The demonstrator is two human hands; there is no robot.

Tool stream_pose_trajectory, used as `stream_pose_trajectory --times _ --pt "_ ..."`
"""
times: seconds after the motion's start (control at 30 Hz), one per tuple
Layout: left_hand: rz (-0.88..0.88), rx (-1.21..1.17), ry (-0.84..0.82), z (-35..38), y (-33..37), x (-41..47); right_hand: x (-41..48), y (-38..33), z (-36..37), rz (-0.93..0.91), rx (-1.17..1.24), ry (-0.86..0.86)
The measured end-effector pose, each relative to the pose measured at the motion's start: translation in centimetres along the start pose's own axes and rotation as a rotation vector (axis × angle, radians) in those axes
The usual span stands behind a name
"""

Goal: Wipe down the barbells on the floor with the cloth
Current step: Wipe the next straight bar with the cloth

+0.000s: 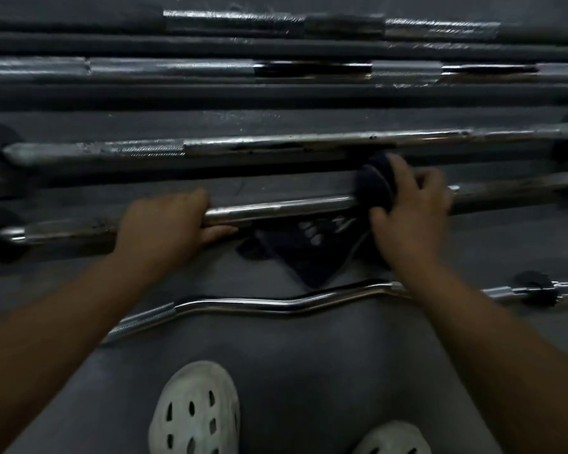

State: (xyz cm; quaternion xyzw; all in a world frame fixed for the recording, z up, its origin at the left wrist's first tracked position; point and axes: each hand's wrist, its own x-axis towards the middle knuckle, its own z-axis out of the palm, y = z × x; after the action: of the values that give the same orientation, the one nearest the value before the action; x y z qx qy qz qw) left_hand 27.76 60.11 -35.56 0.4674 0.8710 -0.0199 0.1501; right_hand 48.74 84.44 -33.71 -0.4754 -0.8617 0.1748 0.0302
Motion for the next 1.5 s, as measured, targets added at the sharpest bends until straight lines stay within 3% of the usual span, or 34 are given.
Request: stream_pose_trajectory --times 0.1,0.17,0.23,0.27,0.33,0.37,0.4,0.47,0.53,0.57,0.63,0.7,0.77,0.87,0.9,0.97,1.03,1.1,1.17,1.23,1.3,1.37,1.43,1.5 --pt "-0.014 -0.107 -0.366 -0.9 -0.8 2.6 -3.1 -4.9 2.9 0.133 0.013 0.069" --pt "-0.01 -0.244 -0.605 -2.3 -1.1 4.0 -5.5 -9.9 4.7 -0.04 0.057 -0.03" --pt "0.014 -0.21 -0.547 -2.5 -1.3 3.7 -5.9 -11.8 4.6 -0.252 0.067 -0.152" --pt "0.021 -0.137 -0.413 -2.4 -1.2 2.9 -5.1 -10.9 3.8 -0.295 0.044 -0.176" --pt "0.069 -0.061 -0.099 -0.8 -0.2 1.0 -2.8 -6.4 2.3 -0.225 0.002 -0.134" --pt "0.081 -0.054 -0.016 -0.4 0.4 0.4 -1.8 -3.7 1.5 -0.131 -0.01 -0.069" --pt "0.057 -0.038 -0.044 -0.2 0.6 0.5 -1.4 -1.5 0.9 -0.012 0.0 0.002" --pt "0.039 -0.085 -0.253 -0.4 0.1 2.3 -1.5 -0.8 1.3 0.174 0.026 0.097" --pt "0.05 -0.218 -0.505 -1.4 -0.5 4.1 -2.9 -4.7 3.2 0.141 -0.023 0.083" --pt "0.059 -0.253 -0.532 -1.9 -0.7 4.5 -3.8 -6.8 3.8 0.028 -0.023 0.046" --pt "0.05 -0.211 -0.395 -1.8 -1.0 3.9 -4.3 -8.8 3.8 -0.244 0.002 -0.093" --pt "0.048 -0.089 -0.177 -1.1 -0.1 1.9 -2.7 -5.9 1.9 -0.364 -0.032 -0.172" --pt "0.07 -0.076 -0.037 0.2 0.3 0.6 -0.8 -0.7 0.1 -0.224 -0.067 -0.096" --pt "0.055 -0.192 -0.368 0.3 -1.0 2.8 -0.4 2.1 -0.5 0.247 0.003 0.104" --pt "0.048 -0.303 -0.521 -0.3 -1.3 3.7 -0.8 0.1 0.5 0.286 -0.012 0.132" --pt "0.066 -0.35 -0.63 -1.6 -1.4 4.8 -2.7 -5.8 2.7 0.095 -0.027 0.057" --pt "0.064 -0.165 -0.46 -1.9 -1.2 4.1 -4.9 -9.7 3.7 -0.238 0.018 -0.111" --pt "0.049 -0.01 -0.175 -1.4 -0.5 1.7 -4.1 -8.1 2.8 -0.343 0.002 -0.166" --pt "0.06 -0.036 -0.021 -0.3 0.2 0.0 -2.2 -3.0 1.3 -0.192 -0.019 -0.078" --pt "0.026 -0.013 -0.183 0.2 -0.3 1.0 -1.4 0.6 0.1 0.092 0.009 0.053" --pt "0.032 -0.15 -0.447 -0.4 -1.2 3.0 -2.4 -2.1 1.5 0.237 0.015 0.087" --pt "0.036 -0.254 -0.586 -1.7 -1.0 4.3 -4.9 -8.3 4.0 -0.001 -0.003 0.004" --pt "0.021 -0.132 -0.468 -1.8 -1.1 3.6 -7.1 -12.8 5.2 -0.339 0.067 -0.155" --pt "-0.009 -0.005 -0.238 -1.4 -1.0 1.2 -5.8 -11.4 4.4 -0.415 0.055 -0.197"
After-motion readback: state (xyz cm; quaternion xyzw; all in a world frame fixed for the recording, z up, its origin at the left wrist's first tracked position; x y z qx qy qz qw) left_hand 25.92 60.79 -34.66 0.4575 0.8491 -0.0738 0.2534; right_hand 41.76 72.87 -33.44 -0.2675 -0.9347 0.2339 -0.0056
